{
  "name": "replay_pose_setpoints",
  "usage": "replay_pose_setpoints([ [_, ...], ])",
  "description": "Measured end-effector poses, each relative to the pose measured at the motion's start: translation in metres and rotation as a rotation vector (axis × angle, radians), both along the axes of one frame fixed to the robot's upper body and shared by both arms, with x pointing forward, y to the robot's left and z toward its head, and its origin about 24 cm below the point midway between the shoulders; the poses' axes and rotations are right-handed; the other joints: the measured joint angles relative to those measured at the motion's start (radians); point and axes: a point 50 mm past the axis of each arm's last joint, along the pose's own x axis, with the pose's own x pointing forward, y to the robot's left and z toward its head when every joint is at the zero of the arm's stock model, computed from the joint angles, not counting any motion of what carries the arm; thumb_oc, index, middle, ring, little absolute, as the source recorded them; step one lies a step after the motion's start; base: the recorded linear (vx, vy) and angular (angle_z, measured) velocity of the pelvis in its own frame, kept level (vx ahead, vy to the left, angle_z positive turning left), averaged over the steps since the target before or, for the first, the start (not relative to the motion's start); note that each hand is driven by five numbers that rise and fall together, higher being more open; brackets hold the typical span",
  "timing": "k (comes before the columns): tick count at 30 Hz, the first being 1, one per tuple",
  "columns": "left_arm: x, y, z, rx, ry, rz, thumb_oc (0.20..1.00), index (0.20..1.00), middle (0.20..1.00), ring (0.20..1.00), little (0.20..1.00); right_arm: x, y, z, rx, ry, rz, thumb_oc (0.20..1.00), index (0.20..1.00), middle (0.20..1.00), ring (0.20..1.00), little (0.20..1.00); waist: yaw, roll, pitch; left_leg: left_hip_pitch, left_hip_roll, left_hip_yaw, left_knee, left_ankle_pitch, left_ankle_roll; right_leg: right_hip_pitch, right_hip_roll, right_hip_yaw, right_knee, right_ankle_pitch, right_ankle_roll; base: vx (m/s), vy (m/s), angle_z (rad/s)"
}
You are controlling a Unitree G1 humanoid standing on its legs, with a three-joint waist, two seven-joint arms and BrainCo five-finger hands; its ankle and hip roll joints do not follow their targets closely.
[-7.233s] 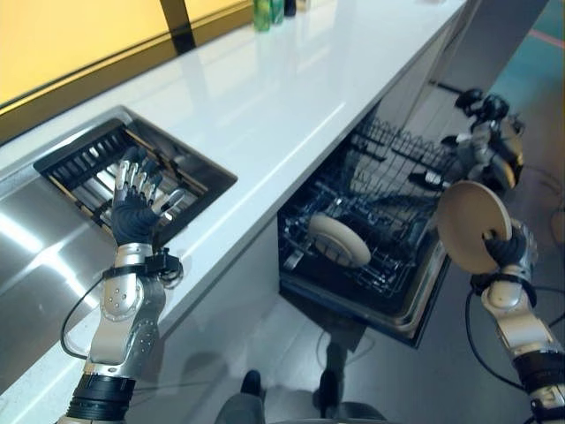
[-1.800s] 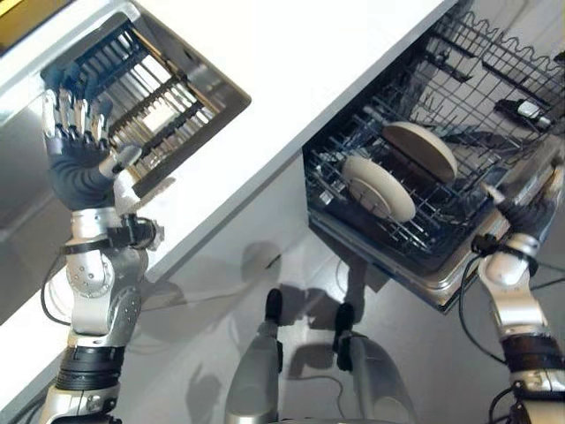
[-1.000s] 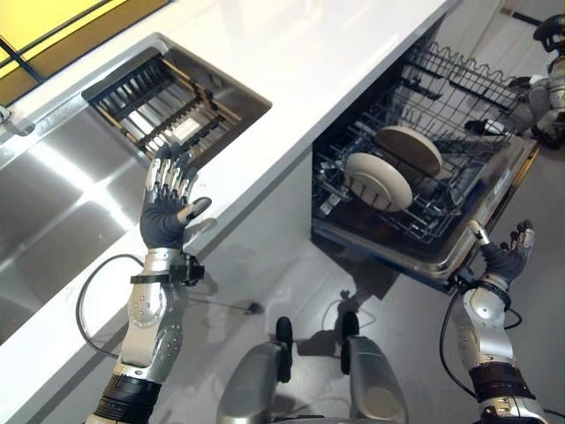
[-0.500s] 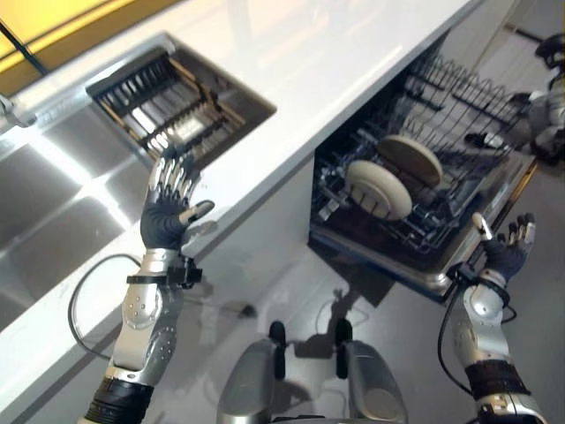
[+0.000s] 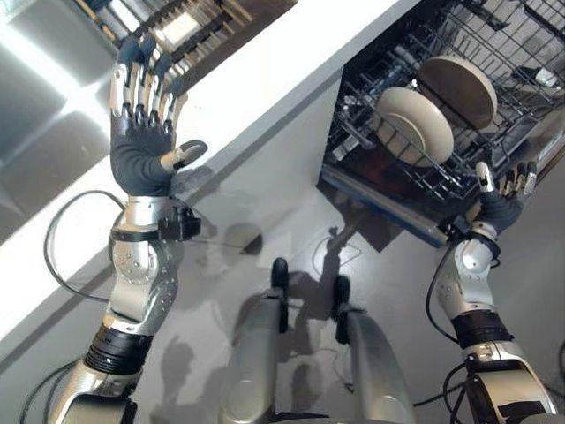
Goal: Pick up plates and place into dishwasher.
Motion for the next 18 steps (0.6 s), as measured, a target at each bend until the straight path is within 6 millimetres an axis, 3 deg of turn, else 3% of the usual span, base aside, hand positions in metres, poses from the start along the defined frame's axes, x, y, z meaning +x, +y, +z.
replay_pose_setpoints([
  [2, -0.005, 0.001, 0.001, -0.002, -0.027, 0.008, 1.000, 1.000, 1.000, 1.000, 1.000, 0.001, 0.000, 0.006, 0.008, -0.019, -0.011, 1.000, 1.000, 1.000, 1.000, 1.000, -0.005, 0.022, -0.008, 0.041, -0.001, -0.011, -0.066, 0.025, 0.011, -0.015, 0.009, -0.003, -0.009, 0.026, 0.002, -0.05, 0.042, 0.02],
  [6, -0.008, -0.005, 0.014, -0.008, -0.104, -0.023, 1.000, 1.000, 1.000, 1.000, 1.000, 0.006, -0.001, 0.016, 0.067, -0.027, -0.104, 1.000, 1.000, 1.000, 1.000, 1.000, -0.004, 0.029, -0.011, -0.001, -0.002, -0.003, -0.087, 0.061, 0.012, -0.071, 0.008, 0.004, -0.010, 0.044, 0.003, -0.03, 0.047, 0.08],
  [11, -0.013, -0.002, 0.022, -0.015, -0.175, 0.008, 1.000, 1.000, 1.000, 1.000, 1.000, 0.008, -0.004, 0.012, 0.113, 0.029, -0.185, 1.000, 1.000, 1.000, 1.000, 1.000, -0.006, 0.034, -0.013, -0.040, -0.006, -0.004, -0.101, 0.080, 0.009, -0.122, 0.002, 0.001, 0.003, 0.051, -0.001, -0.01, 0.071, 0.01],
  [18, -0.014, 0.001, 0.025, -0.052, -0.192, 0.022, 1.000, 1.000, 1.000, 1.000, 1.000, 0.014, 0.001, 0.019, 0.044, 0.057, -0.122, 1.000, 1.000, 1.000, 1.000, 1.000, -0.006, 0.040, -0.014, -0.061, -0.016, 0.001, -0.109, 0.094, 0.009, -0.166, -0.005, 0.013, 0.035, 0.047, -0.003, 0.01, 0.059, -0.01],
])
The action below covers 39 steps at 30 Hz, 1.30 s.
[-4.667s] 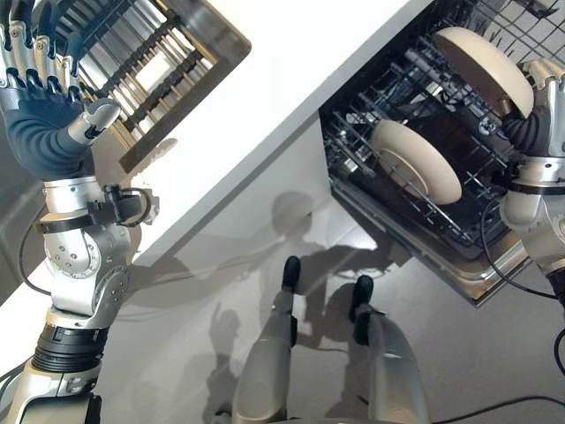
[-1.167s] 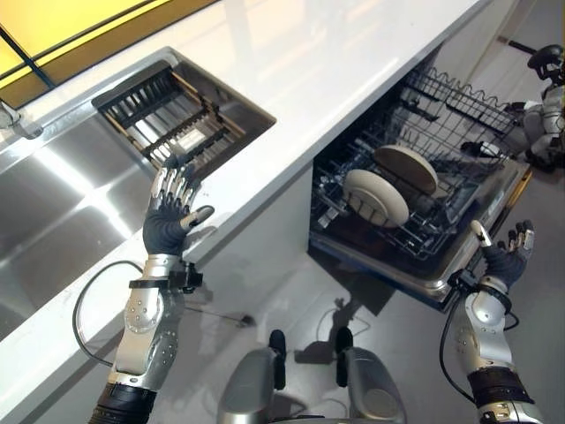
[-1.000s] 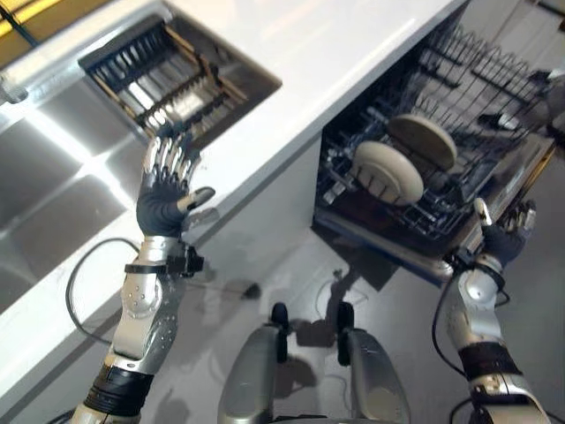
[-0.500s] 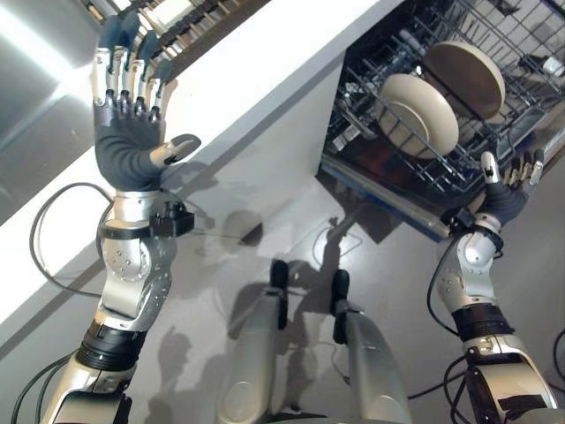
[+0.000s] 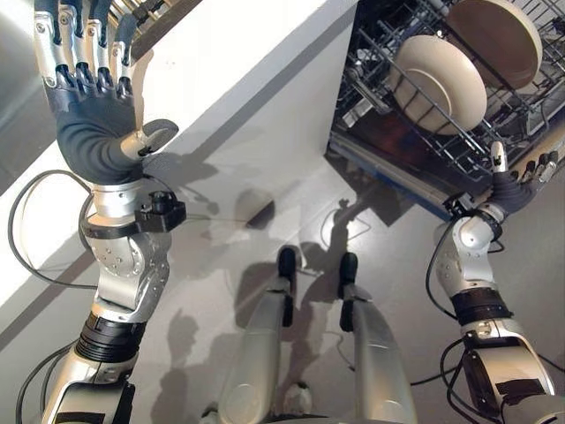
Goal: Pick up plates and place into dishwasher.
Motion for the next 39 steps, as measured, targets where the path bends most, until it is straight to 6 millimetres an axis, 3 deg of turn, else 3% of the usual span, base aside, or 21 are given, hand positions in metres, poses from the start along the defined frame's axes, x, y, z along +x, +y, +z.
replay_pose_setpoints([
  [17, -0.002, 0.003, 0.000, -0.100, -0.014, 0.015, 1.000, 1.000, 1.000, 1.000, 1.000, -0.006, 0.016, 0.010, 0.085, -0.101, 0.122, 1.000, 1.000, 1.000, 1.000, 1.000, -0.003, 0.008, -0.001, -0.007, -0.011, -0.002, -0.012, 0.013, -0.007, -0.030, -0.014, -0.001, 0.048, -0.021, -0.001, 0.01, 0.041, 0.02],
  [26, 0.000, 0.004, -0.003, -0.132, -0.002, 0.021, 1.000, 1.000, 1.000, 1.000, 1.000, -0.006, 0.026, 0.009, 0.052, -0.071, 0.114, 1.000, 1.000, 1.000, 1.000, 1.000, -0.007, 0.010, -0.001, 0.004, -0.021, -0.002, -0.023, 0.019, -0.006, -0.032, -0.025, -0.002, 0.071, -0.029, 0.004, 0.02, 0.037, 0.02],
  [39, 0.017, -0.003, -0.012, -0.158, 0.098, 0.009, 1.000, 1.000, 1.000, 1.000, 1.000, 0.000, 0.034, 0.009, -0.053, 0.031, 0.135, 1.000, 1.000, 1.000, 1.000, 1.000, -0.003, 0.041, 0.000, 0.063, -0.031, -0.035, -0.054, 0.037, -0.012, 0.026, -0.040, -0.042, 0.078, -0.046, -0.006, 0.02, 0.046, 0.08],
])
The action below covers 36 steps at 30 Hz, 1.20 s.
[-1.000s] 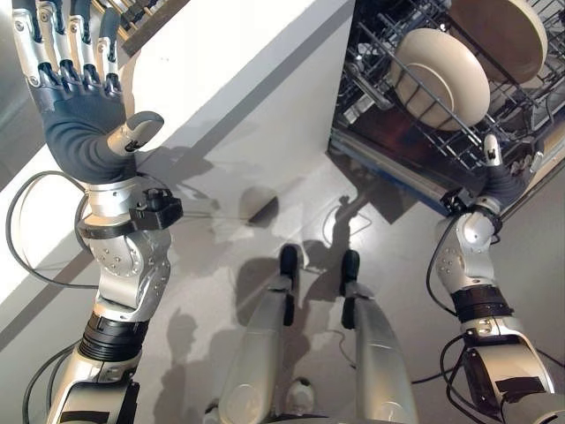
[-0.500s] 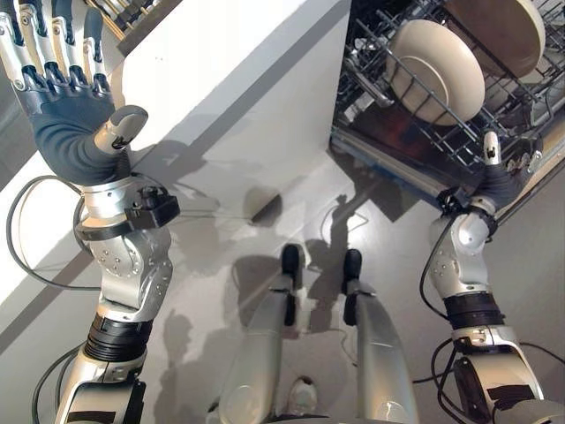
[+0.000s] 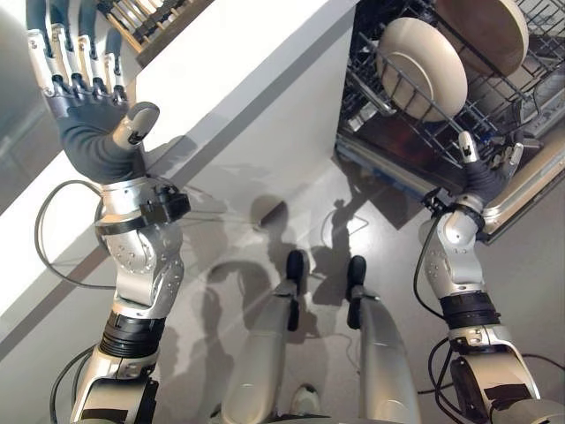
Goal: Pick up plates and place into dishwasher.
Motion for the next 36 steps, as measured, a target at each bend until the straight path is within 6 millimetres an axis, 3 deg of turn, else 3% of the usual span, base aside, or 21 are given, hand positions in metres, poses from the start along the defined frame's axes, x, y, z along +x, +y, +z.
replay_pose_setpoints([
  [16, 0.007, -0.007, -0.008, 0.018, 0.041, -0.034, 1.000, 1.000, 1.000, 1.000, 1.000, 0.008, -0.008, -0.010, -0.007, 0.104, -0.056, 1.000, 1.000, 1.000, 1.000, 1.000, 0.037, 0.008, -0.001, 0.026, 0.012, -0.079, -0.031, 0.017, -0.036, 0.050, 0.008, -0.081, -0.001, -0.027, -0.023, 0.02, 0.018, 0.11],
  [27, 0.008, -0.011, -0.010, 0.033, 0.052, -0.082, 1.000, 1.000, 1.000, 1.000, 1.000, 0.025, -0.009, 0.008, -0.076, 0.118, -0.070, 1.000, 1.000, 1.000, 1.000, 1.000, 0.097, 0.026, -0.012, 0.015, 0.009, -0.131, -0.034, 0.026, -0.050, 0.067, 0.004, -0.148, -0.006, -0.036, -0.041, 0.04, 0.010, 0.13],
  [36, 0.012, 0.013, -0.031, 0.050, 0.178, -0.050, 1.000, 1.000, 1.000, 1.000, 1.000, 0.042, -0.021, 0.016, -0.066, 0.165, -0.069, 1.000, 1.000, 1.000, 1.000, 1.000, 0.159, 0.031, -0.011, 0.082, 0.010, -0.164, -0.072, 0.045, -0.055, 0.146, -0.008, -0.208, -0.024, -0.050, -0.041, 0.05, -0.006, 0.19],
])
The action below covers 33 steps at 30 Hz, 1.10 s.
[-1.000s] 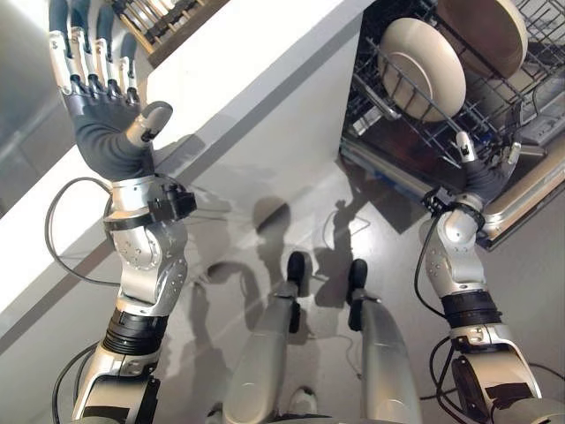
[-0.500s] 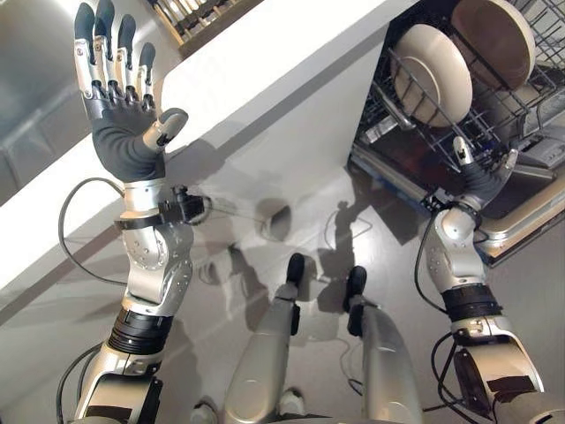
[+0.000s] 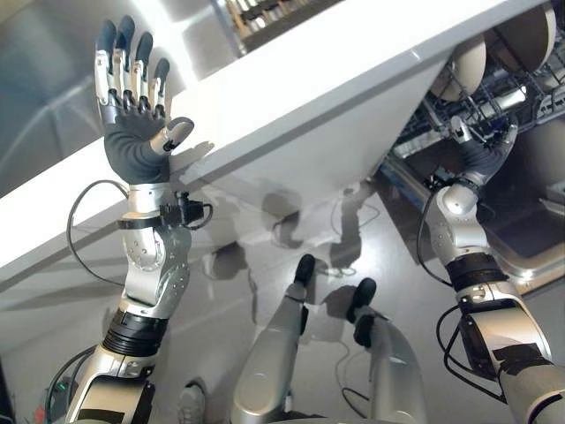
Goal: Pick up plates and place into dishwasher.
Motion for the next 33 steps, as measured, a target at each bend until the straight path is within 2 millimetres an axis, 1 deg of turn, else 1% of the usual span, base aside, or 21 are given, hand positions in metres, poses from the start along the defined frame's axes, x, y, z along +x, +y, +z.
replay_pose_setpoints([
  [1, -0.001, 0.003, -0.003, -0.002, 0.014, 0.005, 1.000, 1.000, 1.000, 1.000, 1.000, -0.001, -0.004, -0.001, 0.006, 0.005, -0.010, 1.000, 1.000, 1.000, 1.000, 1.000, 0.012, 0.000, 0.000, 0.002, 0.000, 0.000, -0.001, -0.001, 0.000, 0.005, -0.001, -0.002, -0.001, -0.001, 0.001, 0.05, 0.005, 0.15],
  [3, -0.005, 0.012, -0.008, 0.020, 0.031, 0.029, 1.000, 1.000, 1.000, 1.000, 1.000, -0.001, -0.008, 0.000, 0.014, 0.007, -0.018, 1.000, 1.000, 1.000, 1.000, 1.000, 0.013, 0.000, 0.000, 0.001, -0.001, -0.001, -0.003, -0.001, 0.000, 0.014, -0.004, -0.012, -0.003, -0.003, 0.004, 0.03, -0.008, 0.13],
  [8, -0.007, 0.013, -0.008, 0.037, 0.028, 0.009, 1.000, 1.000, 1.000, 1.000, 1.000, -0.002, -0.010, -0.001, 0.012, 0.007, -0.022, 1.000, 1.000, 1.000, 1.000, 1.000, 0.014, 0.000, 0.000, 0.003, -0.002, -0.011, -0.010, 0.003, 0.001, 0.025, -0.003, -0.026, -0.014, -0.004, 0.005, 0.02, -0.039, 0.07],
  [13, -0.007, 0.015, -0.008, 0.061, 0.034, -0.003, 1.000, 1.000, 1.000, 1.000, 1.000, -0.002, -0.013, 0.000, 0.049, -0.039, 0.020, 1.000, 1.000, 1.000, 1.000, 1.000, 0.018, 0.001, 0.000, 0.017, -0.001, -0.022, -0.018, 0.018, 0.002, 0.031, -0.001, -0.031, -0.020, -0.004, 0.004, 0.00, -0.026, 0.02],
  [15, -0.007, 0.018, -0.009, 0.068, 0.040, -0.012, 1.000, 1.000, 1.000, 1.000, 1.000, -0.001, -0.017, -0.001, 0.041, -0.032, 0.018, 1.000, 1.000, 1.000, 1.000, 1.000, 0.022, 0.001, 0.000, 0.019, 0.001, -0.023, -0.023, 0.021, 0.001, 0.034, -0.001, -0.036, -0.023, -0.004, 0.004, -0.02, -0.021, 0.05],
  [17, -0.007, 0.019, -0.011, 0.067, 0.046, -0.013, 1.000, 1.000, 1.000, 1.000, 1.000, -0.002, -0.024, -0.003, 0.045, -0.018, 0.005, 1.000, 1.000, 1.000, 1.000, 1.000, 0.036, 0.001, 0.000, 0.026, 0.001, -0.025, -0.030, 0.025, -0.001, 0.041, -0.001, -0.042, -0.026, -0.004, 0.004, -0.02, -0.008, 0.08],
  [21, -0.012, 0.032, -0.019, 0.057, 0.082, 0.013, 1.000, 1.000, 1.000, 1.000, 1.000, -0.004, -0.032, -0.005, 0.105, -0.053, 0.016, 1.000, 1.000, 1.000, 1.000, 1.000, 0.041, 0.004, 0.001, 0.039, 0.001, -0.033, -0.049, 0.023, -0.005, 0.058, -0.004, -0.053, -0.035, -0.004, 0.004, -0.01, -0.002, 0.08],
  [24, -0.012, 0.034, -0.019, 0.069, 0.089, 0.014, 1.000, 1.000, 1.000, 1.000, 1.000, -0.004, -0.035, -0.004, 0.103, -0.061, 0.020, 1.000, 1.000, 1.000, 1.000, 1.000, 0.043, 0.005, 0.001, 0.037, 0.001, -0.028, -0.053, 0.024, -0.005, 0.059, -0.006, -0.054, -0.035, -0.003, 0.004, -0.01, 0.007, 0.00],
  [28, -0.010, 0.035, -0.022, 0.071, 0.103, 0.008, 1.000, 1.000, 1.000, 1.000, 1.000, -0.004, -0.036, -0.006, 0.103, -0.021, 0.005, 1.000, 1.000, 1.000, 1.000, 1.000, 0.044, 0.005, 0.002, 0.061, 0.002, -0.023, -0.067, 0.028, 0.000, 0.081, -0.007, -0.054, -0.045, -0.005, 0.007, -0.02, 0.013, 0.01],
  [33, -0.007, 0.032, -0.026, 0.072, 0.125, -0.001, 1.000, 1.000, 1.000, 1.000, 1.000, -0.002, -0.035, -0.010, 0.079, 0.082, -0.074, 1.000, 1.000, 1.000, 1.000, 1.000, 0.045, 0.006, 0.003, 0.091, -0.001, -0.020, -0.073, 0.036, 0.010, 0.110, -0.009, -0.054, -0.050, -0.010, 0.015, -0.02, 0.002, 0.03],
])
